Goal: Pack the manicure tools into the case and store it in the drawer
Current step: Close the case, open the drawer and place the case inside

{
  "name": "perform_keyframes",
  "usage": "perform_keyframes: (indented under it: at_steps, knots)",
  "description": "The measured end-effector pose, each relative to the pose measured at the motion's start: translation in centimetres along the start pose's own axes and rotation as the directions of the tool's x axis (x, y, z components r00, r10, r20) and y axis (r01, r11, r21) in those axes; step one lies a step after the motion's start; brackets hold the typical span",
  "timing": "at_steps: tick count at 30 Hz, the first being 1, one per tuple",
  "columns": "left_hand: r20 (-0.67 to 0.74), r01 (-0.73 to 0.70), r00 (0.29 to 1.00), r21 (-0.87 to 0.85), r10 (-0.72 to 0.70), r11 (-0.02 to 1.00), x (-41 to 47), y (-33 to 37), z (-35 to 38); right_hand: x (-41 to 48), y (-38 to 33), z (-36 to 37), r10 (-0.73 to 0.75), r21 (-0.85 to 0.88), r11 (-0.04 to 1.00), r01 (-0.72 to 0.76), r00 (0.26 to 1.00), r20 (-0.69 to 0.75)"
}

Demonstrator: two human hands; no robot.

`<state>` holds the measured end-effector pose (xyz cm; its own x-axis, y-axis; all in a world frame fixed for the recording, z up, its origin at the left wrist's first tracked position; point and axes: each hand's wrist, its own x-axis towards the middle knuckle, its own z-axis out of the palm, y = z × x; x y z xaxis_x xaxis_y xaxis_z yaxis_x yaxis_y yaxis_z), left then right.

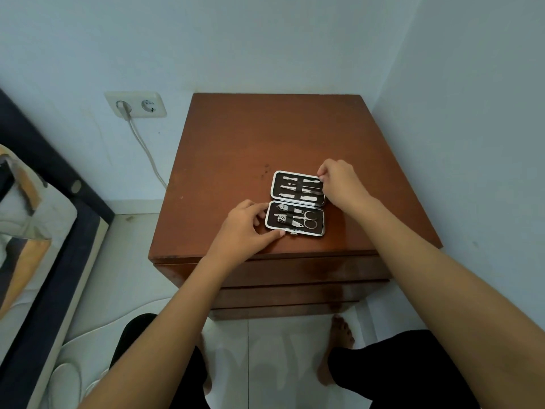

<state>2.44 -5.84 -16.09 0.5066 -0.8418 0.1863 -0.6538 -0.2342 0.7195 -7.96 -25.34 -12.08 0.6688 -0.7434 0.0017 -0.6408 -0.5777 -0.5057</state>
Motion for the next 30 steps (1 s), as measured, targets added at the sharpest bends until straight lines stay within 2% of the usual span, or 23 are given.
perform_keyframes:
  at_steps: [7, 10, 15, 18, 20, 22, 23, 30]
  knots:
    - [-0.078, 0.108, 0.991, 0.046, -0.105, 0.993, 0.8, 1.0, 1.0, -2.1, -0.8, -1.7, -0.244, 0.078, 0.964, 0.256, 0.96, -0.135]
    - [-0.143, 0.157, 0.978, 0.044, -0.15, 0.987, 1.3, 1.4, 1.4, -4.0, -0.2, -0.9, -0.382, -0.012, 0.923, 0.386, 0.907, -0.178]
    - [-0.158, 0.152, 0.976, 0.001, -0.149, 0.988, 1.9, 0.9, 1.3, -5.6, 1.7, 1.1, -0.433, -0.066, 0.901, 0.428, 0.891, -0.138]
    - [-0.19, 0.144, 0.971, -0.033, -0.147, 0.989, 1.8, 0.9, 1.3, -5.8, 1.8, 1.8, -0.385, 0.008, 0.919, 0.393, 0.904, -0.185]
    - [-0.216, 0.162, 0.962, -0.042, -0.167, 0.986, 2.1, 0.9, 1.5, -5.4, 1.5, 2.0, -0.239, 0.134, 0.95, 0.282, 0.933, -0.269]
    - [-0.212, 0.179, 0.96, -0.042, -0.184, 0.983, 2.6, 0.9, 1.8, -4.9, 1.0, 2.1, -0.068, 0.262, 0.955, 0.14, 0.961, -0.266]
    - [-0.207, 0.183, 0.96, -0.047, -0.189, 0.982, 2.8, 1.0, 1.8, -4.8, 0.9, 2.2, -0.028, 0.286, 0.953, 0.103, 0.966, -0.257]
    - [-0.239, 0.2, 0.946, -0.102, -0.219, 0.975, 2.8, 1.1, 2.1, -5.3, 0.9, 3.2, 0.008, 0.295, 0.952, 0.085, 0.954, -0.3]
